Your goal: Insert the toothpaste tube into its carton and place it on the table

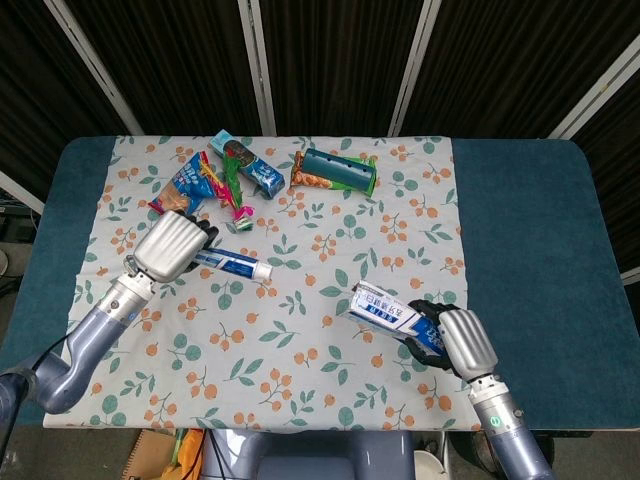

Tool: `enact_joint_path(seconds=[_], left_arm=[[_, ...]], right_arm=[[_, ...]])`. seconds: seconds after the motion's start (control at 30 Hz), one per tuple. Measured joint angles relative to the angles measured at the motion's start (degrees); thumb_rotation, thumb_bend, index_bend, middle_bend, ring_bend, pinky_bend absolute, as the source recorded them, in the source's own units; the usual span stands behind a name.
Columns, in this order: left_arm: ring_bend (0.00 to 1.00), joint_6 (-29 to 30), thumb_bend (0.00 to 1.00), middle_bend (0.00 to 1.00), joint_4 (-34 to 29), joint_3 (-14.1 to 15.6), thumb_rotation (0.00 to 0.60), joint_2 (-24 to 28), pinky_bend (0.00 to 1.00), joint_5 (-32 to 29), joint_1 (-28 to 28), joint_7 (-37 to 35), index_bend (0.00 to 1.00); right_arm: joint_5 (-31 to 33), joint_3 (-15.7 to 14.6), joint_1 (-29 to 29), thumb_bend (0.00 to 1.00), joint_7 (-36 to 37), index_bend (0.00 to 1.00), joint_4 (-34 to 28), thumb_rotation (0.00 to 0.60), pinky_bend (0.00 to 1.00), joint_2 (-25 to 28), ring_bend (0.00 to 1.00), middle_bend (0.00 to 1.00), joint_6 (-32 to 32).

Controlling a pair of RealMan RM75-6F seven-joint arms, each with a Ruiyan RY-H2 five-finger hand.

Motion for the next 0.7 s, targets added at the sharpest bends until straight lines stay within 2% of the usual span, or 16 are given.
enact_joint_path(seconds=[0.17, 0.3, 0.7], left_arm=[[0.67, -2.33, 0.46, 0.75, -2.5, -1.81, 0.6, 4.7, 0.67, 4.19, -3.76, -2.26, 0.73], [0.67, -4.7, 0.46, 0.75, -5.36, -2.93, 0.6, 6.88, 0.67, 5.22, -6.32, -3.2, 0.73], [0.67, -7.99, 0.46, 0.75, -8.89, -4.45, 0.6, 4.12, 0.67, 2.27, -10.4, 2.66, 0.73]], right_arm=[[-1.18, -0.7, -0.27, 0.46, -0.26, 0.46, -0.81, 0.6, 0.47, 0.08, 0.51, 0.53, 0.08], [-2.14, -1.04, -0.49, 0.46, -0.36, 0.46, -1.53, 0.6, 0.47, 0.2, 0.51, 0.53, 0.31], [-3.13, -1.07, -0.93, 0.46, 0.96, 0.46, -3.24, 0.6, 0.47, 1.25, 0.51, 0.53, 0.52]])
